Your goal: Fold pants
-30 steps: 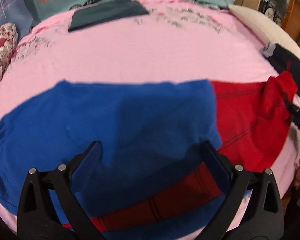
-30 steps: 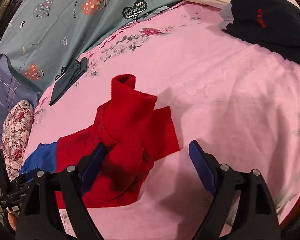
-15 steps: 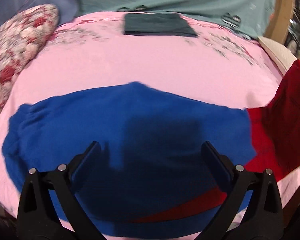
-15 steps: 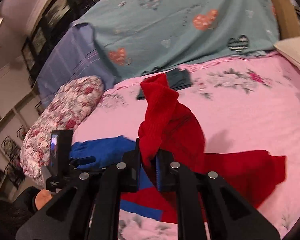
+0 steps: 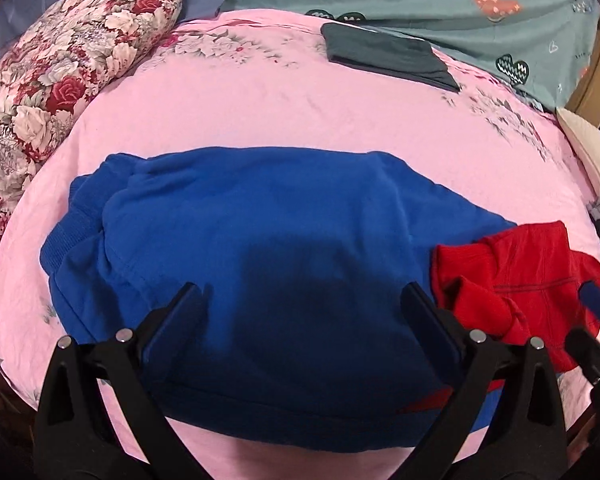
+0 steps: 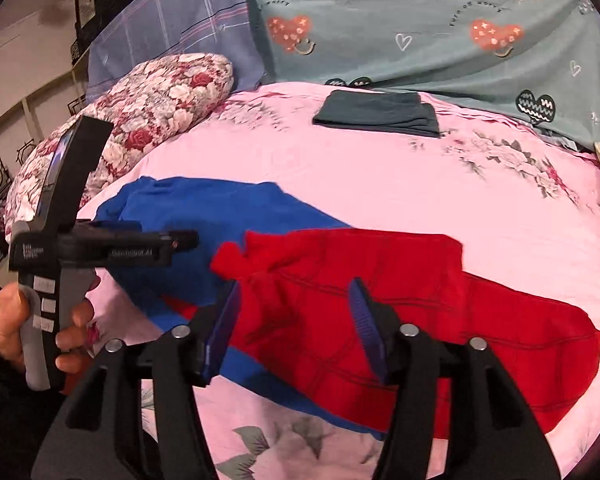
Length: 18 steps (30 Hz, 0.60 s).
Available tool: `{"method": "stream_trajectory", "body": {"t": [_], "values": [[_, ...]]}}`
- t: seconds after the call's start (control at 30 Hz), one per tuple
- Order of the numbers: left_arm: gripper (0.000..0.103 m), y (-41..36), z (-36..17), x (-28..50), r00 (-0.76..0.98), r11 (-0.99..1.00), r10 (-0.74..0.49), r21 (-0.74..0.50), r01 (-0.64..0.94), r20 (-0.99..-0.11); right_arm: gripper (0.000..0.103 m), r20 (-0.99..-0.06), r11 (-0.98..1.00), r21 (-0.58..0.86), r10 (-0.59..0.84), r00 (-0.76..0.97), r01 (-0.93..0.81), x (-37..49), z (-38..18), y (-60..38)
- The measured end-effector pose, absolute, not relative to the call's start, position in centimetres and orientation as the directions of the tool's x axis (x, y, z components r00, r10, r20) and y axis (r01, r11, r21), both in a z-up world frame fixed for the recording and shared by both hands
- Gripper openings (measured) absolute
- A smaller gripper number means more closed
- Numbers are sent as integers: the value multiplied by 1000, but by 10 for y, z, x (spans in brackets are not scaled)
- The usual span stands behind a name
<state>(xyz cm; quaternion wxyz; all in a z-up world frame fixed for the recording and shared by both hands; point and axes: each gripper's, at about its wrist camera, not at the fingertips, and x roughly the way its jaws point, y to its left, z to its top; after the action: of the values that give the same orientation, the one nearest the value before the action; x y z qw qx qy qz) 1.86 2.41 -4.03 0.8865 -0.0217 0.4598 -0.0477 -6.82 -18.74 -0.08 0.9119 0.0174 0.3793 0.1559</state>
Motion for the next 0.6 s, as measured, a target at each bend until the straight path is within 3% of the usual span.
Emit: {"method": "stream_trajectory", "body": {"t": [0.17, 0.2, 0.27, 0.3, 0.37, 0.47, 0.53, 0.6], "values": [[101, 51, -39, 20, 581, 988, -95, -148, -44, -808, 58, -736, 920, 16, 276, 618, -392, -54, -9, -140], [101, 56, -39, 21, 580, 986, -94, -155, -56, -809, 51, -759, 921, -32, 230, 609, -389, -43, -18, -130], [101, 65, -40, 20, 579, 985, -83, -154, -75, -811, 15, -826, 929, 76, 263, 499, -363, -19, -42, -134], [101, 68, -40, 20, 579, 985, -82, -156, -80, -811, 14, -822, 929, 192, 329, 465, -317, -9, -45, -146], [101, 76, -39, 18, 584, 982, -78, -162, -93, -808, 14, -777, 914, 282, 396, 490, -293, -4, -30, -159], [101, 86, -35, 17, 600, 976, -84, -187, -112, -795, 14, -676, 886, 328, 462, 574, -327, -5, 5, -161], [101, 85, -33, 16, 612, 977, -82, -185, -107, -786, 19, -686, 880, 326, 472, 554, -346, 0, 1, -148], [101, 78, -32, 16, 612, 980, -99, -185, -79, -785, 47, -767, 874, 349, 473, 434, -337, 10, -32, -132]]}}
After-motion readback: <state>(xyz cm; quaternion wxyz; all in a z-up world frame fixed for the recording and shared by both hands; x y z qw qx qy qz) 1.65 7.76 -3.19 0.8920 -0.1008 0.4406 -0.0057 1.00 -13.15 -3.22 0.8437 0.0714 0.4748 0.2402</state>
